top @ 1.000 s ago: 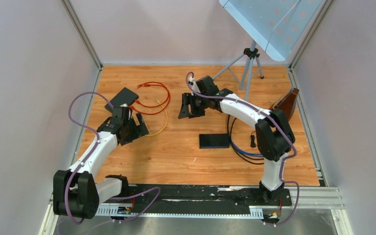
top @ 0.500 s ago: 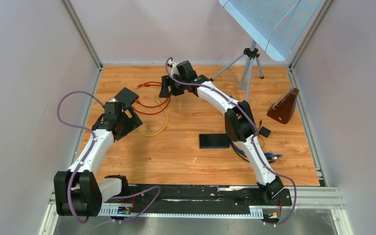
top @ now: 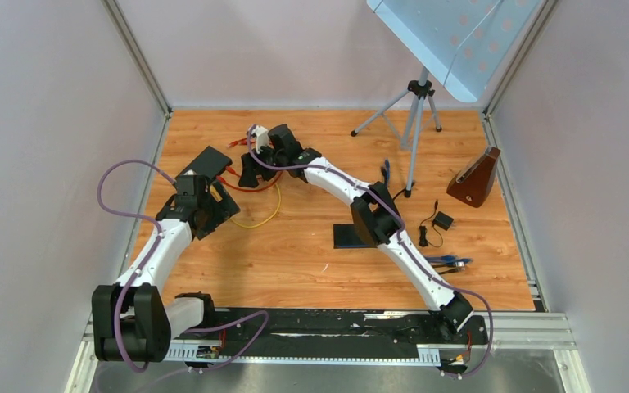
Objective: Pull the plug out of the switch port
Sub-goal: Move the switch port to the center of the board.
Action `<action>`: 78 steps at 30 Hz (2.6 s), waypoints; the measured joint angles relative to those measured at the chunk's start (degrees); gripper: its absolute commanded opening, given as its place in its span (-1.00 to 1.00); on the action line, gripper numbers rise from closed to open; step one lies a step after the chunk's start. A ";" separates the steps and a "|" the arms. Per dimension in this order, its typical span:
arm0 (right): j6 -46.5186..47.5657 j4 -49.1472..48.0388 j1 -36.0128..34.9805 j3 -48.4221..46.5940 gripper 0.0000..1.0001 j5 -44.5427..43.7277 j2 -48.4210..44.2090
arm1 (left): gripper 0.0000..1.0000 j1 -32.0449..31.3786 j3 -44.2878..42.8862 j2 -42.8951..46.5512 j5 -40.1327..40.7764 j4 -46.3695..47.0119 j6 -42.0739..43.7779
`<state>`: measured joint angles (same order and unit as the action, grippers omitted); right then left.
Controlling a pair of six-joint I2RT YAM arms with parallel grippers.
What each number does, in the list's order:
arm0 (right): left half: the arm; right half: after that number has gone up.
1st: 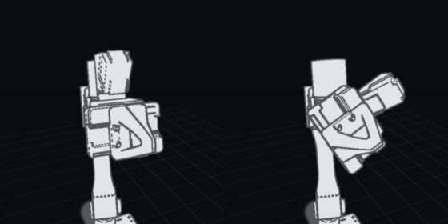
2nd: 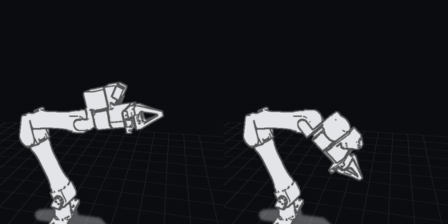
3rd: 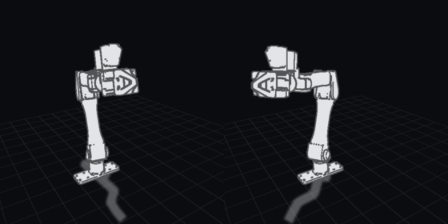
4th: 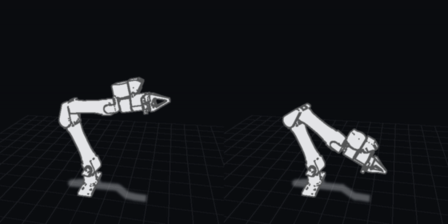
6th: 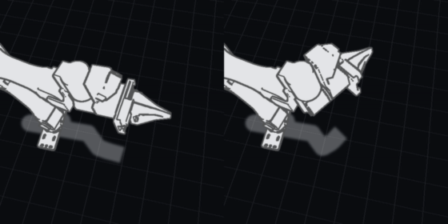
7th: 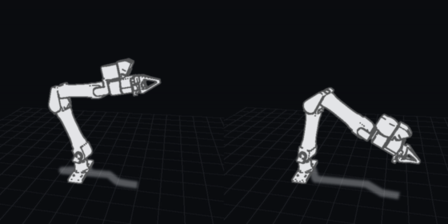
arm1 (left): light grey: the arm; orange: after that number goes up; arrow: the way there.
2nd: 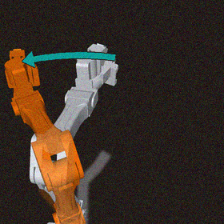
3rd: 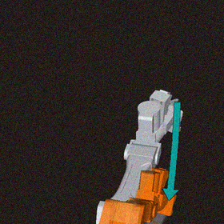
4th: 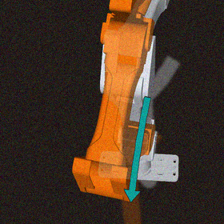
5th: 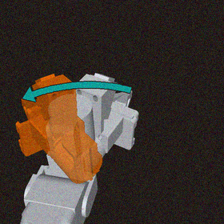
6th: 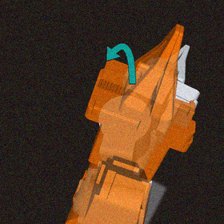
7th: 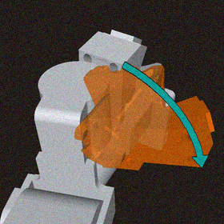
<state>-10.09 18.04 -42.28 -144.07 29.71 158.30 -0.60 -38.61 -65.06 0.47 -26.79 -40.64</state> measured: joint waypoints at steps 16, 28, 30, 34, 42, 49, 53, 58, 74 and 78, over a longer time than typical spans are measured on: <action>-0.50 0.04 -0.22 12.48 0.37 4.44 -5.70 | 1.00 0.00 0.48 -2.12 0.04 2.21 0.07; -3.65 0.48 -5.31 33.29 0.06 8.15 -17.73 | 0.95 0.02 -1.90 -14.23 -3.23 3.48 2.60; -4.42 0.31 -5.55 36.72 0.05 9.09 -19.61 | 0.94 0.04 -1.05 -13.38 -3.96 3.82 2.56; -5.35 -0.22 -5.90 43.71 0.01 10.14 -23.56 | 0.85 0.07 -0.24 -12.83 -7.48 4.02 2.62; -9.29 -4.76 -8.35 60.54 -0.03 10.05 -33.29 | 0.87 -2.12 2.99 -8.63 -14.82 4.04 3.13; -14.01 -6.71 -12.31 75.01 -0.01 10.95 -42.36 | 0.99 -7.08 6.67 1.03 -16.59 2.95 1.70; -16.20 -6.80 -14.99 80.54 0.02 11.76 -45.99 | 1.00 -8.79 11.41 7.63 -16.57 0.09 -0.61; -16.06 -3.48 -16.04 81.99 0.14 11.10 -48.22 | 1.00 -9.25 11.34 12.96 -15.39 -4.85 -1.42; -22.56 2.01 -2.84 68.98 0.03 0.11 -53.13 | 1.00 -9.20 -6.49 4.85 0.28 -8.96 5.31; -26.53 1.60 0.15 64.28 -0.04 0.33 -47.71 | 1.00 -8.15 -7.04 -1.42 1.49 -6.12 6.73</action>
<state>-36.62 19.64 -42.13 -79.79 30.04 110.59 -8.75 -45.65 -66.48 1.96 -32.91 -33.91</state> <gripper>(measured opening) 0.505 0.998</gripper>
